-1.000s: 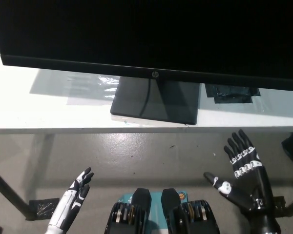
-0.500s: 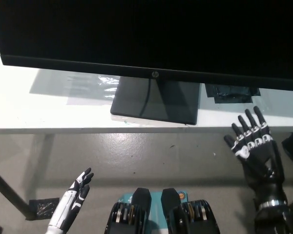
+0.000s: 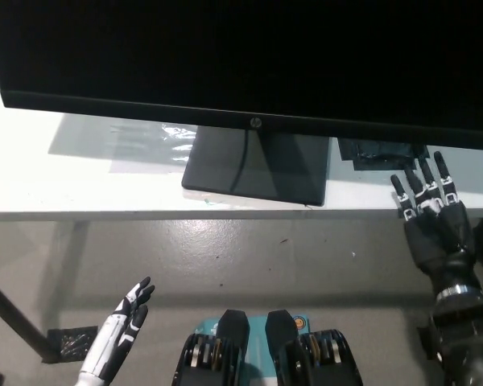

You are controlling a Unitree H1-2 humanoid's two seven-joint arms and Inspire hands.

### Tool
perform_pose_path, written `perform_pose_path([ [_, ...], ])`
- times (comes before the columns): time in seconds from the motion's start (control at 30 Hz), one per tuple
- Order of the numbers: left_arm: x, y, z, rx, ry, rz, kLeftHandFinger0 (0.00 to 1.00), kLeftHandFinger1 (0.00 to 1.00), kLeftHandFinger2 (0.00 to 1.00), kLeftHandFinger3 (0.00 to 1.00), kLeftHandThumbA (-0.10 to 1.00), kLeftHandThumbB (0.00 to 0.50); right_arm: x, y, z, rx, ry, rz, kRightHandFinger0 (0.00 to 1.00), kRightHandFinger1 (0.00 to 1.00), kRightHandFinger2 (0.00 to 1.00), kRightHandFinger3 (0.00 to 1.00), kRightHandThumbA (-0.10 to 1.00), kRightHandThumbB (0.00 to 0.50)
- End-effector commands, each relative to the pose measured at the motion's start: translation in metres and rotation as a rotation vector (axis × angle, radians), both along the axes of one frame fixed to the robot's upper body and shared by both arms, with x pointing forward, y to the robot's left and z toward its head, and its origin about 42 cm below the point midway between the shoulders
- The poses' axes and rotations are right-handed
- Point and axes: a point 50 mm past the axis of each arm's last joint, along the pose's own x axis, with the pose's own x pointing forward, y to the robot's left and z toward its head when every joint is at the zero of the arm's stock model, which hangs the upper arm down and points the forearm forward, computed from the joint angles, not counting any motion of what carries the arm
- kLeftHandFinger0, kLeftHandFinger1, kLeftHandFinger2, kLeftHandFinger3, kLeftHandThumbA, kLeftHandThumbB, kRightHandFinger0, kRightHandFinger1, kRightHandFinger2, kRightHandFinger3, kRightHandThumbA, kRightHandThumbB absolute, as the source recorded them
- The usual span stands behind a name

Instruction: The monitor is being placed at the center of the desk and the robot uses its right hand to grab on the right side of the monitor and tilt the angle of the montior sideways.

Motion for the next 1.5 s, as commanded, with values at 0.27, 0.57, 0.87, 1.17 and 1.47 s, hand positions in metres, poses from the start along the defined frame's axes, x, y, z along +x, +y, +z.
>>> perform_pose_path([
  [0.27, 0.010, 0.003, 0.023, 0.001, -0.129, -0.026, 1.00, 1.00, 1.00, 1.00, 1.00, 0.363, 0.042, 0.016, 0.007, 0.264, -0.074, 0.169, 1.00, 1.00, 1.00, 1.00, 1.00, 0.354],
  [0.57, 0.009, 0.002, 0.021, -0.006, -0.125, -0.028, 1.00, 1.00, 1.00, 1.00, 1.00, 0.377, 0.058, 0.017, -0.002, 0.252, -0.035, 0.168, 1.00, 1.00, 1.00, 1.00, 1.00, 0.364],
  [0.87, 0.010, 0.002, 0.022, -0.003, -0.129, -0.027, 1.00, 1.00, 1.00, 1.00, 1.00, 0.363, 0.070, 0.015, 0.007, 0.241, -0.048, 0.164, 1.00, 1.00, 1.00, 1.00, 1.00, 0.376],
  [1.17, 0.009, 0.003, 0.021, -0.007, -0.121, -0.025, 1.00, 1.00, 1.00, 1.00, 1.00, 0.368, 0.079, 0.010, 0.027, 0.220, -0.098, 0.149, 1.00, 1.00, 1.00, 1.00, 1.00, 0.389],
  [1.47, 0.008, 0.003, 0.020, -0.010, -0.118, -0.026, 1.00, 1.00, 1.00, 1.00, 1.00, 0.363, 0.082, 0.004, 0.037, 0.214, -0.135, 0.153, 1.00, 1.00, 1.00, 1.00, 1.00, 0.379],
])
